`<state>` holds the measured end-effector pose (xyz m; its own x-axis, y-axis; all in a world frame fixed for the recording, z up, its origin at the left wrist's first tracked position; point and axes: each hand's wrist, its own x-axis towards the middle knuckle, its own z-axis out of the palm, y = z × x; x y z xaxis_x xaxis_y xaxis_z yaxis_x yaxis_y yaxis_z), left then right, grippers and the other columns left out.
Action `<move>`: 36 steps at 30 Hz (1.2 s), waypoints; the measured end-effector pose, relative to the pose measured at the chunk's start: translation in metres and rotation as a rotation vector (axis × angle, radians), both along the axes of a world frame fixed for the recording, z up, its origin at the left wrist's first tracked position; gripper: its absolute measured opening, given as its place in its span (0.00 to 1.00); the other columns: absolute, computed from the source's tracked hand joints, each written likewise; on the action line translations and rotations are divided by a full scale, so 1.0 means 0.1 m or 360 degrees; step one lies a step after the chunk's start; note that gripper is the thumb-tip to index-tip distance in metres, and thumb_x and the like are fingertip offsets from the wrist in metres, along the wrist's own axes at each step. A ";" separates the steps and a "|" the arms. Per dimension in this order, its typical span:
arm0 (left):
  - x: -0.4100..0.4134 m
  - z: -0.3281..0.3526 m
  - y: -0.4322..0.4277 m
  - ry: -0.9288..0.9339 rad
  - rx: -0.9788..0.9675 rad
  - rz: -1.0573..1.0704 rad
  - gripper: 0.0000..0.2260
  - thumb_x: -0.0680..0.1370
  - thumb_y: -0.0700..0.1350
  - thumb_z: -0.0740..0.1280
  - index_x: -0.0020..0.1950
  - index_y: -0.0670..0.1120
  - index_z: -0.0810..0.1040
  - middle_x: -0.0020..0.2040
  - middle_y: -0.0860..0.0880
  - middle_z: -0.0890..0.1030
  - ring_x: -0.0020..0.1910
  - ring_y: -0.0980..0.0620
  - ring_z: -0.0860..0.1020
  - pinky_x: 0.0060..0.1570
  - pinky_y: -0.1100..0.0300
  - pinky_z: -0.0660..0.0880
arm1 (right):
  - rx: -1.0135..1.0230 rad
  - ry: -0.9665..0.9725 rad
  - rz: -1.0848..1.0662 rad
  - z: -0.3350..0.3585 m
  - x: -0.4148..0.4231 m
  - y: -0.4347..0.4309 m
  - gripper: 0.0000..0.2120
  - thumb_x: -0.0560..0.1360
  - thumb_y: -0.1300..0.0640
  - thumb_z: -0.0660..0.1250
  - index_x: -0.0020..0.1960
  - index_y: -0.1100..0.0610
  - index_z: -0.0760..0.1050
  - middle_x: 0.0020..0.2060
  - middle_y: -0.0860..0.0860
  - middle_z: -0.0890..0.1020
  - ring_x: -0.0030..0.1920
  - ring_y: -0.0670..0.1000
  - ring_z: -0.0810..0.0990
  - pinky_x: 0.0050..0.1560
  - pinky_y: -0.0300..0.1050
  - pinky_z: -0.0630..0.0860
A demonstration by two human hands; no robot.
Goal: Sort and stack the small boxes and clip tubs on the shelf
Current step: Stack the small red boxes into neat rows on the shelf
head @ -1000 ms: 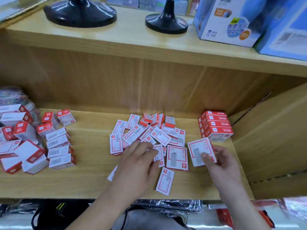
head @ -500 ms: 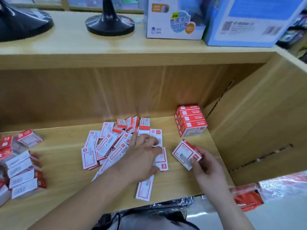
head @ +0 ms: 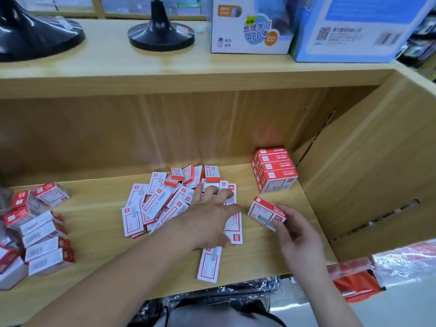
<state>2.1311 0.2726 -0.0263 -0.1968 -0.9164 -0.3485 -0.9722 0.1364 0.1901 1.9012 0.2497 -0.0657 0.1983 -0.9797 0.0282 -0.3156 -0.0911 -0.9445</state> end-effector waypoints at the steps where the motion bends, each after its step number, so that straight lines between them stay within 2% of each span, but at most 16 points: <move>1: -0.02 0.00 0.01 0.0004 -0.0006 -0.0034 0.36 0.73 0.58 0.75 0.77 0.60 0.62 0.78 0.52 0.56 0.78 0.44 0.49 0.76 0.35 0.37 | -0.0055 0.0043 0.0011 0.00 -0.01 0.02 0.17 0.78 0.65 0.68 0.60 0.46 0.78 0.54 0.37 0.84 0.56 0.40 0.82 0.56 0.31 0.75; 3: -0.07 0.01 0.03 0.0034 -0.0054 -0.0104 0.36 0.71 0.54 0.77 0.76 0.57 0.63 0.74 0.54 0.62 0.76 0.46 0.53 0.77 0.35 0.39 | -0.0114 0.0087 0.0030 -0.01 -0.02 0.06 0.17 0.78 0.65 0.68 0.60 0.45 0.78 0.54 0.35 0.83 0.56 0.38 0.81 0.55 0.28 0.73; 6: -0.10 0.03 0.03 0.0135 -0.0138 -0.0123 0.35 0.68 0.50 0.79 0.71 0.53 0.66 0.66 0.54 0.72 0.73 0.49 0.58 0.78 0.39 0.40 | -0.0135 0.0081 0.0025 -0.05 -0.04 0.10 0.17 0.79 0.63 0.68 0.62 0.45 0.77 0.55 0.38 0.83 0.57 0.41 0.81 0.57 0.31 0.74; 8: -0.09 0.02 0.04 0.0208 -0.0247 -0.0116 0.35 0.67 0.50 0.80 0.70 0.54 0.67 0.63 0.56 0.74 0.69 0.51 0.61 0.78 0.44 0.44 | -0.0132 0.0101 0.0039 -0.06 -0.04 0.10 0.17 0.79 0.62 0.67 0.63 0.45 0.76 0.56 0.39 0.83 0.58 0.41 0.81 0.58 0.34 0.75; 10: -0.07 0.01 0.03 0.0233 -0.0488 -0.0118 0.31 0.69 0.48 0.77 0.69 0.57 0.71 0.58 0.59 0.75 0.62 0.52 0.65 0.69 0.51 0.57 | -0.0112 0.0111 0.0046 -0.04 -0.05 0.09 0.16 0.80 0.61 0.67 0.63 0.45 0.76 0.56 0.39 0.83 0.58 0.41 0.81 0.58 0.36 0.75; 12: -0.03 0.04 0.02 0.0347 -0.0616 -0.0004 0.22 0.74 0.46 0.73 0.66 0.58 0.77 0.54 0.60 0.76 0.58 0.53 0.68 0.58 0.53 0.60 | -0.0053 0.0087 0.0048 -0.03 -0.05 0.07 0.16 0.80 0.60 0.67 0.63 0.44 0.77 0.57 0.39 0.83 0.60 0.41 0.80 0.60 0.38 0.75; 15: 0.02 0.09 0.01 0.0729 -0.0553 0.0304 0.15 0.74 0.43 0.72 0.57 0.58 0.83 0.50 0.60 0.82 0.56 0.55 0.73 0.59 0.50 0.67 | 0.0037 0.0097 0.0066 -0.02 -0.07 0.06 0.16 0.80 0.55 0.66 0.66 0.43 0.75 0.59 0.38 0.82 0.61 0.40 0.79 0.61 0.41 0.76; 18: 0.02 0.10 0.04 0.1341 -0.0345 0.0632 0.13 0.72 0.38 0.75 0.49 0.56 0.87 0.43 0.61 0.84 0.46 0.59 0.80 0.51 0.57 0.79 | 0.0097 0.0096 0.0069 0.05 -0.09 0.06 0.16 0.81 0.53 0.64 0.67 0.40 0.74 0.56 0.35 0.82 0.58 0.37 0.79 0.56 0.34 0.76; 20: -0.03 0.06 0.05 0.1595 -0.0233 0.0711 0.13 0.72 0.36 0.76 0.47 0.55 0.87 0.37 0.60 0.82 0.37 0.57 0.77 0.43 0.61 0.77 | 0.0156 0.0068 0.0117 0.07 -0.10 0.05 0.20 0.81 0.58 0.64 0.68 0.38 0.73 0.55 0.37 0.83 0.57 0.38 0.80 0.52 0.31 0.75; 21: -0.07 0.01 0.05 0.1653 -0.0211 0.0727 0.13 0.73 0.36 0.76 0.47 0.55 0.87 0.34 0.58 0.79 0.35 0.56 0.73 0.40 0.61 0.74 | 0.0189 0.0071 0.0147 0.07 -0.11 0.05 0.25 0.80 0.64 0.65 0.68 0.38 0.72 0.54 0.39 0.84 0.55 0.41 0.81 0.51 0.31 0.76; 23: -0.16 -0.10 0.03 0.1682 -0.0250 0.0734 0.11 0.74 0.37 0.76 0.49 0.53 0.87 0.32 0.56 0.75 0.32 0.57 0.69 0.37 0.64 0.70 | 0.0253 0.0114 0.0217 0.07 -0.17 0.03 0.35 0.75 0.70 0.66 0.70 0.36 0.70 0.52 0.42 0.84 0.51 0.47 0.81 0.49 0.35 0.77; 25: -0.24 -0.19 -0.01 0.1607 -0.0405 0.0754 0.11 0.74 0.37 0.76 0.52 0.52 0.87 0.35 0.58 0.75 0.32 0.60 0.69 0.37 0.65 0.70 | 0.0271 0.0169 0.0282 0.09 -0.18 0.03 0.37 0.72 0.67 0.71 0.70 0.34 0.68 0.52 0.40 0.83 0.52 0.47 0.81 0.51 0.38 0.77; 27: -0.28 -0.21 -0.04 0.1546 -0.0544 0.0741 0.13 0.74 0.37 0.76 0.54 0.52 0.86 0.42 0.58 0.76 0.33 0.61 0.72 0.39 0.67 0.72 | 0.0221 0.0155 0.0275 0.11 -0.13 0.04 0.33 0.72 0.59 0.77 0.70 0.37 0.68 0.54 0.40 0.83 0.55 0.43 0.81 0.56 0.42 0.76; 29: -0.32 -0.19 -0.08 0.1516 -0.0543 0.0725 0.16 0.74 0.39 0.76 0.58 0.54 0.83 0.44 0.58 0.79 0.34 0.61 0.77 0.39 0.65 0.76 | 0.0157 0.0118 0.0220 0.11 -0.09 0.04 0.28 0.73 0.55 0.76 0.68 0.40 0.70 0.55 0.41 0.83 0.57 0.44 0.81 0.58 0.47 0.77; 33: -0.34 -0.16 -0.15 0.1244 -0.0552 0.0665 0.18 0.74 0.47 0.76 0.60 0.58 0.76 0.44 0.58 0.83 0.40 0.60 0.82 0.43 0.56 0.81 | 0.0114 0.0137 0.0162 0.08 -0.08 0.01 0.22 0.78 0.58 0.70 0.67 0.40 0.71 0.55 0.42 0.84 0.56 0.45 0.82 0.59 0.54 0.79; 36: -0.32 -0.19 -0.19 0.1097 -0.0548 0.0464 0.22 0.74 0.47 0.75 0.66 0.56 0.75 0.55 0.58 0.81 0.48 0.61 0.79 0.50 0.59 0.79 | 0.0118 0.0201 0.0177 0.09 -0.09 0.02 0.21 0.79 0.58 0.69 0.67 0.41 0.71 0.54 0.42 0.84 0.56 0.44 0.83 0.59 0.54 0.80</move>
